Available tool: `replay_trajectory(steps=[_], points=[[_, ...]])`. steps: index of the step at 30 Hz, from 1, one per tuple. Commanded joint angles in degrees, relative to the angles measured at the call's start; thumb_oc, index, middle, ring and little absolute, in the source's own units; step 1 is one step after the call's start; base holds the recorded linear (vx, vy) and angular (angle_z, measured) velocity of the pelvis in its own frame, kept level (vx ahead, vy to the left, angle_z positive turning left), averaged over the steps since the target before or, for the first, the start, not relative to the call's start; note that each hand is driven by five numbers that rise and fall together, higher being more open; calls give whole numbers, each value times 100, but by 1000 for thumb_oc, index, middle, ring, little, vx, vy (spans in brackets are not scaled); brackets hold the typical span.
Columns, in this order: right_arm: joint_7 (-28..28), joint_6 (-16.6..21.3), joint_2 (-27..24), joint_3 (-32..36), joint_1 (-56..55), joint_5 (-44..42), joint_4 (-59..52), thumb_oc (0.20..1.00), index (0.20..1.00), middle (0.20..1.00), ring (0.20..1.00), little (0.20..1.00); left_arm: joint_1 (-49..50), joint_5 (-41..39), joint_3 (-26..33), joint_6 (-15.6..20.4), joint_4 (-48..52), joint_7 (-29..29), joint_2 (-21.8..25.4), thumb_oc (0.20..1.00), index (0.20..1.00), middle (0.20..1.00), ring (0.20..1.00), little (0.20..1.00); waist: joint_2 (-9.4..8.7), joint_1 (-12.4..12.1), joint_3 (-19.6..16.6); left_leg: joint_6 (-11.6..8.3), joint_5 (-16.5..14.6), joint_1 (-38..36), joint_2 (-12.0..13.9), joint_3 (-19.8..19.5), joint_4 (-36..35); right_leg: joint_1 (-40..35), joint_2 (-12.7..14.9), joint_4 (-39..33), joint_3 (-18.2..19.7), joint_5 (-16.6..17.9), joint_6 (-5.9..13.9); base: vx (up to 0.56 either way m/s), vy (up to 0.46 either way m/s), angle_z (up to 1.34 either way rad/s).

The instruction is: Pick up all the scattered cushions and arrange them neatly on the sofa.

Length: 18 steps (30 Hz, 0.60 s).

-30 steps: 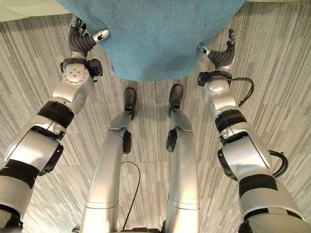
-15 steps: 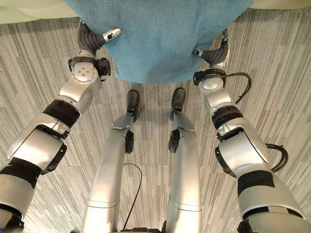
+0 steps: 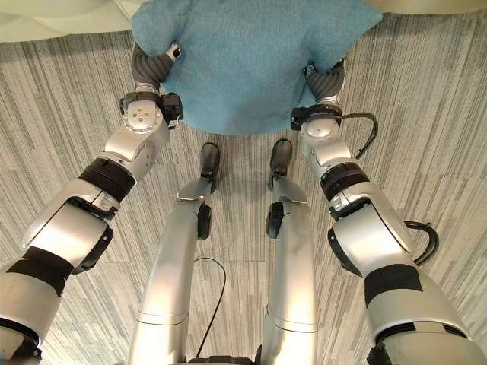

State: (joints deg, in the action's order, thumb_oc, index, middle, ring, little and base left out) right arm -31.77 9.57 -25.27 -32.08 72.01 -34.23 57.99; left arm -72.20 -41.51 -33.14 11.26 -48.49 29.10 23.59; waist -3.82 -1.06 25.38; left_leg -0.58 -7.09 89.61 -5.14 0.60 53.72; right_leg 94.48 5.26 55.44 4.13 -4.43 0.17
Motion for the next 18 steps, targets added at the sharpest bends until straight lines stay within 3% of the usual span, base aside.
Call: replay_trajectory(steps=[1, 3, 8, 14, 18], points=[[178, 676, 416, -15, 265, 59, -833, 200, 200, 200, 200, 200, 65, 116, 428, 540, 675, -160, -88, 200, 200, 200, 200, 200, 296, 138, -90, -18, 30, 34, -415, -326, -289, -507, -166, 62, 99, -249, 373, 0, 0, 0], [179, 692, 414, 35, 183, 95, -923, 200, 200, 200, 200, 200, 157, 155, 466, 538, 736, -161, -122, 200, 200, 200, 200, 200, 300, 139, -185, -18, 41, 34, -406, -319, -330, -508, -178, 26, 72, -239, 372, 0, 0, 0], [252, 791, 374, 329, -360, 375, -1523, 200, 200, 200, 200, 200, 656, 389, 676, 611, 1266, -217, -332, 200, 200, 200, 200, 200, 380, 136, -890, -13, 194, 26, -287, -377, -1016, -583, -254, -600, -126, -244, 410, -23, 9, -4], [388, 914, 354, 939, -1322, 697, -2321, 200, 200, 200, 200, 200, 1618, 631, 1064, 733, 2159, -329, -700, 200, 200, 200, 200, 200, 409, 182, -1006, -70, 353, -1396, -238, -609, -2164, -1903, -233, -1514, -214, -273, 409, -64, -34, 0], [426, 1020, 398, 1328, -1952, 975, -2801, 200, 200, 200, 200, 200, 2213, 894, 1345, 820, 2504, -386, -682, 200, 200, 200, 200, 200, 425, 182, -1036, -133, 424, -2390, -202, -789, -2777, -2792, -182, -2051, -312, -238, 400, -29, -51, 15]])
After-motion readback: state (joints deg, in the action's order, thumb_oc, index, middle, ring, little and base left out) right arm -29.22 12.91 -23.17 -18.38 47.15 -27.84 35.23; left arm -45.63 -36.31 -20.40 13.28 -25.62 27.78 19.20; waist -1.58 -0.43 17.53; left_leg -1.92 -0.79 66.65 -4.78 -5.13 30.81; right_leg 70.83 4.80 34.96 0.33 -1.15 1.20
